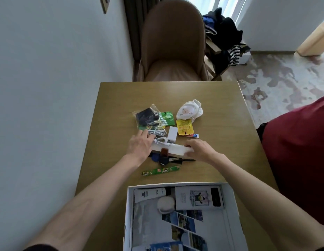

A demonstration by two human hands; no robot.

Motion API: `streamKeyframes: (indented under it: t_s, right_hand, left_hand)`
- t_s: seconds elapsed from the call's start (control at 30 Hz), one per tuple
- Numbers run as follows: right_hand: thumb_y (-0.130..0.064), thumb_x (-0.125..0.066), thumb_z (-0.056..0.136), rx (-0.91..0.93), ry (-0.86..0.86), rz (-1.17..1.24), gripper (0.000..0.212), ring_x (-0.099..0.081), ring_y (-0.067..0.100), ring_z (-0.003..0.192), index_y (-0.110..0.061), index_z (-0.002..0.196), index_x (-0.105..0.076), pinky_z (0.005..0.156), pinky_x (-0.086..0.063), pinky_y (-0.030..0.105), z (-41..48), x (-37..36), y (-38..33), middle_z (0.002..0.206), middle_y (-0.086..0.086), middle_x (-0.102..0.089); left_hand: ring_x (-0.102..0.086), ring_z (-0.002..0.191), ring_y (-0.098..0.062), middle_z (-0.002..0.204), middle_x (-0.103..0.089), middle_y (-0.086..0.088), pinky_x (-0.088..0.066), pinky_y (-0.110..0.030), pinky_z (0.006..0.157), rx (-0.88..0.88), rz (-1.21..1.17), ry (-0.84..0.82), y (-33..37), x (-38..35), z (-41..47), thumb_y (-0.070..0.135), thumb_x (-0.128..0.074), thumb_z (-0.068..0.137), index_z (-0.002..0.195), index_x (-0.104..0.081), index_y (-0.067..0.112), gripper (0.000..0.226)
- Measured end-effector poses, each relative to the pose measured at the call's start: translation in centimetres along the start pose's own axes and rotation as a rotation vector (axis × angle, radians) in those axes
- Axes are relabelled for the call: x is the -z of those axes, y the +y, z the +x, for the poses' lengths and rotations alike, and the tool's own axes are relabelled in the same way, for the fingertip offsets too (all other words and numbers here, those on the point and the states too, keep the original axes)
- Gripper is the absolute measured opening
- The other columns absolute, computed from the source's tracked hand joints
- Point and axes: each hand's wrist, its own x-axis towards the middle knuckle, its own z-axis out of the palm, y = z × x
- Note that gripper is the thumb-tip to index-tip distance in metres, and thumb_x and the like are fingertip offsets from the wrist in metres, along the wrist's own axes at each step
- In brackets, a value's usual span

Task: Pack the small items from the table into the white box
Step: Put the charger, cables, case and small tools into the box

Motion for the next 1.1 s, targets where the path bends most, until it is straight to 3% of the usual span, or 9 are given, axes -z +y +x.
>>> streamKeyframes:
  t_s: [0.1, 0.2, 0.43, 0.6, 0.67, 0.73, 0.9, 0.97, 1.1]
  right_hand:
    - [-0.024, -0.065, 0.086, 0.004, 0.018, 0.055, 0.02, -0.06, 0.022, 0.095, -0.021, 0.106, -0.063, 0.078, -0.051, 0.038, -1.9, 1.5, 0.1, 0.104, 0.001, -0.065]
    - [-0.022, -0.062, 0.087, 0.004, 0.072, -0.002, 0.019, -0.06, 0.019, 0.091, -0.022, 0.105, -0.063, 0.08, -0.052, 0.04, -4.0, 2.8, 0.2, 0.104, -0.002, -0.065]
    - [-0.019, -0.058, 0.087, 0.065, 0.325, 0.085, 0.016, -0.059, 0.017, 0.077, -0.022, 0.101, -0.064, 0.065, -0.048, 0.033, -9.2, 4.7, 0.9, 0.092, -0.004, -0.068]
    - [-0.018, -0.063, 0.086, 0.172, 0.431, 0.272, 0.016, -0.059, 0.005, 0.067, -0.025, 0.1, -0.066, 0.057, -0.046, 0.024, -12.2, 6.1, 1.0, 0.08, -0.015, -0.062]
    - [-0.016, -0.066, 0.085, 0.198, 0.453, 0.33, 0.02, -0.059, 0.006, 0.068, -0.024, 0.103, -0.067, 0.057, -0.047, 0.025, -13.0, 6.7, 0.8, 0.082, -0.011, -0.064]
    - [-0.013, -0.069, 0.084, 0.249, 0.444, 0.397, 0.026, -0.061, 0.006, 0.073, -0.022, 0.109, -0.067, 0.058, -0.051, 0.022, -13.7, 6.9, 0.3, 0.09, -0.007, -0.066]
    - [-0.013, -0.071, 0.084, 0.4, 0.227, 0.632, 0.036, -0.063, 0.001, 0.079, -0.028, 0.115, -0.063, 0.06, -0.05, 0.015, -15.7, 6.1, -1.6, 0.099, -0.001, -0.064]
    - [-0.014, -0.071, 0.084, 0.425, 0.144, 0.613, 0.039, -0.064, 0.006, 0.086, -0.033, 0.117, -0.062, 0.063, -0.054, 0.019, -16.4, 5.3, -2.6, 0.104, -0.003, -0.064]
    - [-0.012, -0.065, 0.084, 0.439, 0.075, 0.489, 0.036, -0.065, 0.014, 0.08, -0.044, 0.101, -0.058, 0.063, -0.059, 0.026, -18.0, 3.3, -4.4, 0.097, -0.003, -0.064]
  left_hand:
    - [-0.055, 0.095, -0.021, 0.108, -0.06, -0.007, -0.051, -0.031, 0.073, -0.05, 0.069, 0.016, 0.5, 0.0, 0.4, 0.023, -0.054, 0.094, 0.103, -0.062, 0.012, 0.017]
    - [-0.058, 0.092, -0.02, 0.106, -0.062, -0.007, -0.053, -0.03, 0.073, -0.072, 0.03, 0.031, 1.0, 0.3, 0.2, 0.018, -0.059, 0.091, 0.101, -0.062, 0.01, 0.014]
    - [-0.047, 0.081, -0.011, 0.092, -0.056, 0.004, -0.046, -0.022, 0.061, 0.081, -0.317, 0.232, 1.8, 4.1, -2.7, 0.028, -0.061, 0.089, 0.092, -0.063, 0.012, 0.016]
    - [-0.054, 0.076, -0.013, 0.089, -0.054, 0.005, -0.052, -0.026, 0.057, 0.228, -0.424, 0.349, 4.2, 7.9, -7.8, 0.032, -0.065, 0.087, 0.095, -0.063, 0.011, 0.023]
    - [-0.056, 0.075, -0.015, 0.091, -0.055, 0.002, -0.047, -0.022, 0.056, 0.297, -0.481, 0.349, 5.2, 8.9, -9.7, 0.035, -0.064, 0.088, 0.097, -0.062, 0.009, 0.028]
    - [-0.057, 0.078, -0.017, 0.092, -0.054, 0.001, -0.043, -0.021, 0.058, 0.354, -0.52, 0.34, 6.2, 9.6, -11.7, 0.038, -0.062, 0.088, 0.097, -0.062, 0.01, 0.029]
    - [-0.058, 0.093, -0.022, 0.097, -0.057, 0.0, -0.052, -0.039, 0.082, 0.493, -0.649, 0.429, 8.3, 9.7, -16.9, 0.024, -0.069, 0.086, 0.092, -0.066, 0.015, 0.012]
    - [-0.06, 0.089, -0.022, 0.095, -0.06, 0.002, -0.051, -0.037, 0.081, 0.471, -0.79, 0.504, 8.9, 9.7, -18.9, 0.015, -0.07, 0.084, 0.086, -0.064, 0.021, 0.009]
    - [-0.059, 0.074, -0.004, 0.08, -0.064, 0.011, -0.043, -0.024, 0.064, 0.642, -0.947, 0.453, 9.0, 9.2, -22.4, 0.032, -0.068, 0.086, 0.076, -0.057, 0.032, 0.015]
